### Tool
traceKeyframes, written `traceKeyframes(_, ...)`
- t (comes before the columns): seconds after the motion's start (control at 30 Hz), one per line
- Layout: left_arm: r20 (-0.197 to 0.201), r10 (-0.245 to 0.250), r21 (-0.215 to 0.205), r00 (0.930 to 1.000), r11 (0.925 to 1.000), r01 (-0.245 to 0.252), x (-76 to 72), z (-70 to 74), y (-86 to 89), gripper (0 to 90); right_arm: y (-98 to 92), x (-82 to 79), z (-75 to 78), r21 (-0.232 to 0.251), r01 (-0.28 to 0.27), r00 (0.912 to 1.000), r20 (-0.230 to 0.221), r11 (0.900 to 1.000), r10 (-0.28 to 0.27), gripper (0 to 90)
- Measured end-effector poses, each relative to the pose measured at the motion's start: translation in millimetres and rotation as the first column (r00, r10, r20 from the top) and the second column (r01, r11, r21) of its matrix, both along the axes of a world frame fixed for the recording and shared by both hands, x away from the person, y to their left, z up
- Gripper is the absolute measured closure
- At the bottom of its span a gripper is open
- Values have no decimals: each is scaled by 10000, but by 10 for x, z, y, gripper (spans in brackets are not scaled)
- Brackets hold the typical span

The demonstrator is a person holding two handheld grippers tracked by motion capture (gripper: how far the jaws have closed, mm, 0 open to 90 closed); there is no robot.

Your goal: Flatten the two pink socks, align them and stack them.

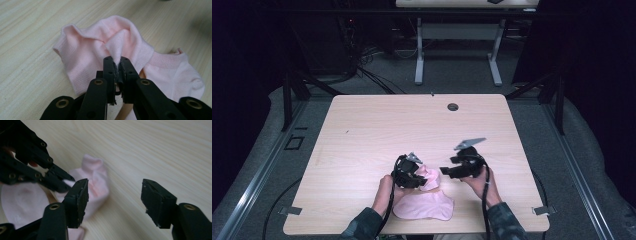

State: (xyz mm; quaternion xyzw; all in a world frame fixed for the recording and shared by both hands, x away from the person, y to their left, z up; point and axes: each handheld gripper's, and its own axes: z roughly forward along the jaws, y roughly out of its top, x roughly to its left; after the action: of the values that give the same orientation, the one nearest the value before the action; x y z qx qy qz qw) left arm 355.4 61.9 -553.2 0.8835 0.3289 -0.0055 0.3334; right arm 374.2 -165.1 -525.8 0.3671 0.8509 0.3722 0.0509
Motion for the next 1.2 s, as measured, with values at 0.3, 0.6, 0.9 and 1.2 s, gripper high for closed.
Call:
traceKeyframes(0.3, -125, 83, 1, 9999, 10000, -83, -14, -22, 59, 839, 532, 268, -276, -984, -1242, 9867, -1173, 9874, 1124, 814)
traceKeyframes(0.6, -70, 334, -231, 9994, 9992, -335, 9, 13, 163, 852, 223, 134, -210, -453, -29, 9983, -580, 9990, 3, 882)
traceKeyframes(0.9, -164, 416, 20, 9990, 9991, -415, 113, 0, 110, 785, 19, -112, -176, -523, 1140, 9894, -842, 9921, -1181, 802)
traceKeyframes(1.2, -347, 536, 43, 9980, 9986, -535, 32, -11, 88, 623, -82, 67, -35, -359, 758, 9971, -90, 9965, -762, 582)
